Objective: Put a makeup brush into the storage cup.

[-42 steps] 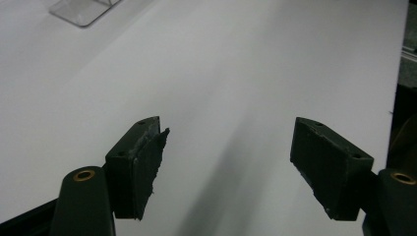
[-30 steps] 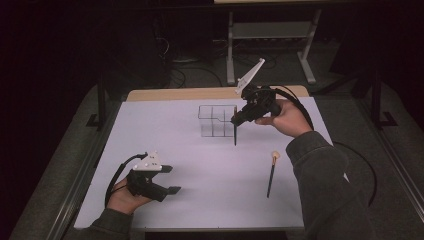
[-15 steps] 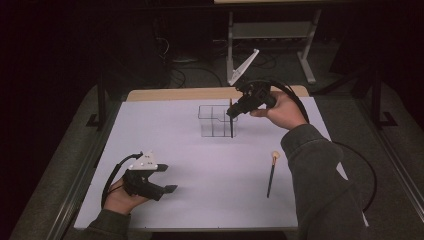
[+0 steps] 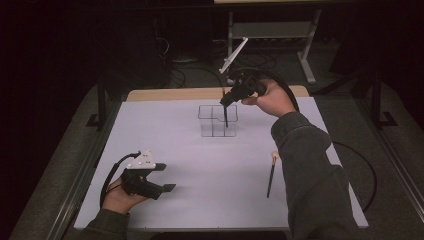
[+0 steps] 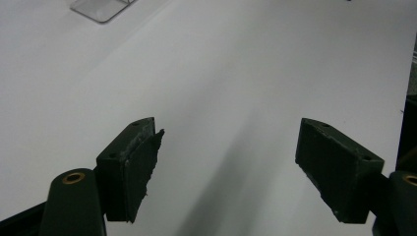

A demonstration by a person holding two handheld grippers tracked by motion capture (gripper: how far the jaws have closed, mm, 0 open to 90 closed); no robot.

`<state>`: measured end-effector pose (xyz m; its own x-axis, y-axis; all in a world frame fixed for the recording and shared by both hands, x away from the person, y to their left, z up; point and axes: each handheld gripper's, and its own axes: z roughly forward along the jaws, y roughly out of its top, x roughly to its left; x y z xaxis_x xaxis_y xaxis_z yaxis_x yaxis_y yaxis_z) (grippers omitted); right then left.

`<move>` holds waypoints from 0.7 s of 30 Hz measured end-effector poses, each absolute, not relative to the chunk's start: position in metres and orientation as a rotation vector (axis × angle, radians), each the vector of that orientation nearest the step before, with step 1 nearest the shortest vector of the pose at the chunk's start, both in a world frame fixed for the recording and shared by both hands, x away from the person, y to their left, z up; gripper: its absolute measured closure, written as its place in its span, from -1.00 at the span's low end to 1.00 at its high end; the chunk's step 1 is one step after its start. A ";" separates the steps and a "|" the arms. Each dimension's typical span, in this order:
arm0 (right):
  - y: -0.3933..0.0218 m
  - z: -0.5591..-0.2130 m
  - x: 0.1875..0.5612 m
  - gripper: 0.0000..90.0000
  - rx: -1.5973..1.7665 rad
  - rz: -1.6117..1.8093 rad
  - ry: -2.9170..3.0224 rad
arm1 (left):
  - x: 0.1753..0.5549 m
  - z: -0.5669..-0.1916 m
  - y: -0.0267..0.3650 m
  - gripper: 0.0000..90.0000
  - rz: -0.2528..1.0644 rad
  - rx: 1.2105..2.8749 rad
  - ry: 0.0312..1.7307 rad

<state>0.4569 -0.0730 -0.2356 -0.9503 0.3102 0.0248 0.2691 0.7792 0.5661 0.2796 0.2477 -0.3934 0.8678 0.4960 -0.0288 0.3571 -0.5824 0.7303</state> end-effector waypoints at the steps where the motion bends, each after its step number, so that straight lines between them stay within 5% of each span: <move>1: -0.072 -0.235 0.459 0.84 0.479 0.906 2.896 | 0.280 -0.393 0.249 -0.48 0.233 2.266 0.606; 21: -0.058 -0.229 0.494 0.84 0.567 0.878 2.863 | 0.280 -0.392 0.248 -0.49 0.214 2.233 0.621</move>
<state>0.4941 -0.0575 -0.2286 -0.9265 0.3757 0.0191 0.3219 0.7654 0.5573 0.2800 0.2476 -0.3916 0.8656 0.4986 -0.0449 0.3648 -0.5667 0.7388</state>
